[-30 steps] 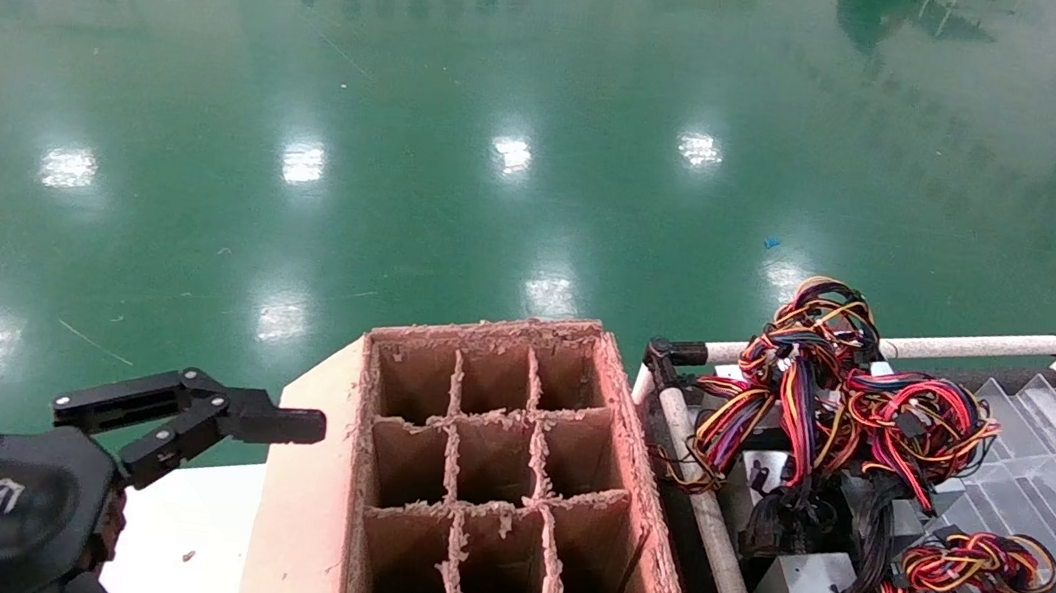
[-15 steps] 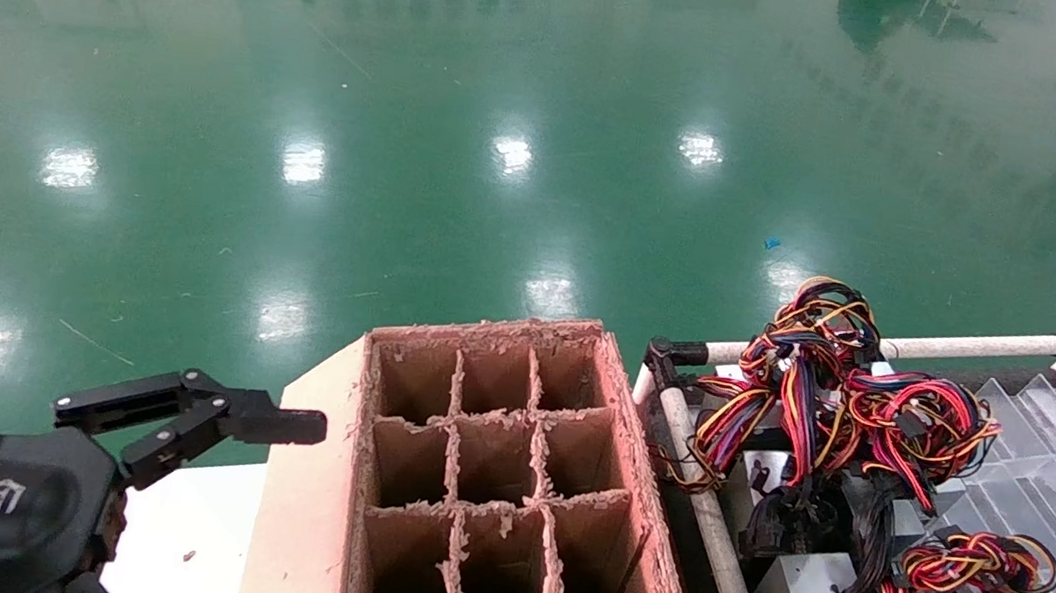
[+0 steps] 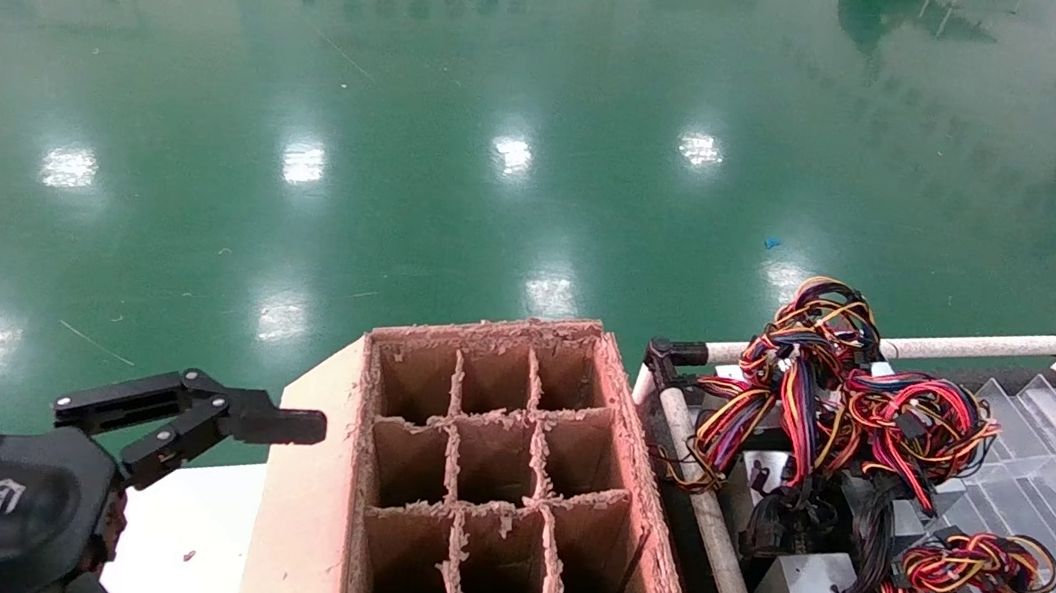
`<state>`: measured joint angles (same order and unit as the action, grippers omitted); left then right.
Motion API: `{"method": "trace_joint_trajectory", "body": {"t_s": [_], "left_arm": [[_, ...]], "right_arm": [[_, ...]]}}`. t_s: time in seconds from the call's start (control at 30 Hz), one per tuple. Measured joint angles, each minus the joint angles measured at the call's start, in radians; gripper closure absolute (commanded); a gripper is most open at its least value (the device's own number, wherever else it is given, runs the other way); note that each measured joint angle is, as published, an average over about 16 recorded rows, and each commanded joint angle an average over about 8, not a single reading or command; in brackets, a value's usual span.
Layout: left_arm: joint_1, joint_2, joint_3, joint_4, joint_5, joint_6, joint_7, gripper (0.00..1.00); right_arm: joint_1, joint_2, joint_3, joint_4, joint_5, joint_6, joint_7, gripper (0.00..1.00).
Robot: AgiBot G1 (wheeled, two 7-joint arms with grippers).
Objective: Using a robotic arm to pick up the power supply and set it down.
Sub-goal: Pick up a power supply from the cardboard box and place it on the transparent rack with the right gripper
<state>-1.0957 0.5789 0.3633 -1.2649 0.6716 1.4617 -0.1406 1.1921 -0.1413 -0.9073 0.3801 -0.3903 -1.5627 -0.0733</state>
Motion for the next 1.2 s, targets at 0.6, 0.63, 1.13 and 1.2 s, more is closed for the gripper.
{"method": "trace_joint_trajectory", "body": {"t_s": [0.6, 0.63, 1.13, 1.2], "left_arm": [[0.0, 0.0, 0.0, 0.0, 0.0, 0.0, 0.0, 0.0], [0.0, 0.0, 0.0, 0.0, 0.0, 0.0, 0.0, 0.0], [0.0, 0.0, 0.0, 0.0, 0.0, 0.0, 0.0, 0.0], [0.0, 0.0, 0.0, 0.0, 0.0, 0.0, 0.0, 0.0]], "right_arm": [[-0.233, -0.055, 0.052, -0.131, 0.313, -0.029, -0.023, 1.0], [-0.251, -0.057, 0.057, -0.132, 0.333, -0.029, -0.026, 1.0], [-0.436, -0.095, 0.097, -0.089, 0.504, -0.022, -0.047, 1.0], [-0.46, -0.108, 0.102, -0.095, 0.524, -0.022, -0.045, 1.0]]}}
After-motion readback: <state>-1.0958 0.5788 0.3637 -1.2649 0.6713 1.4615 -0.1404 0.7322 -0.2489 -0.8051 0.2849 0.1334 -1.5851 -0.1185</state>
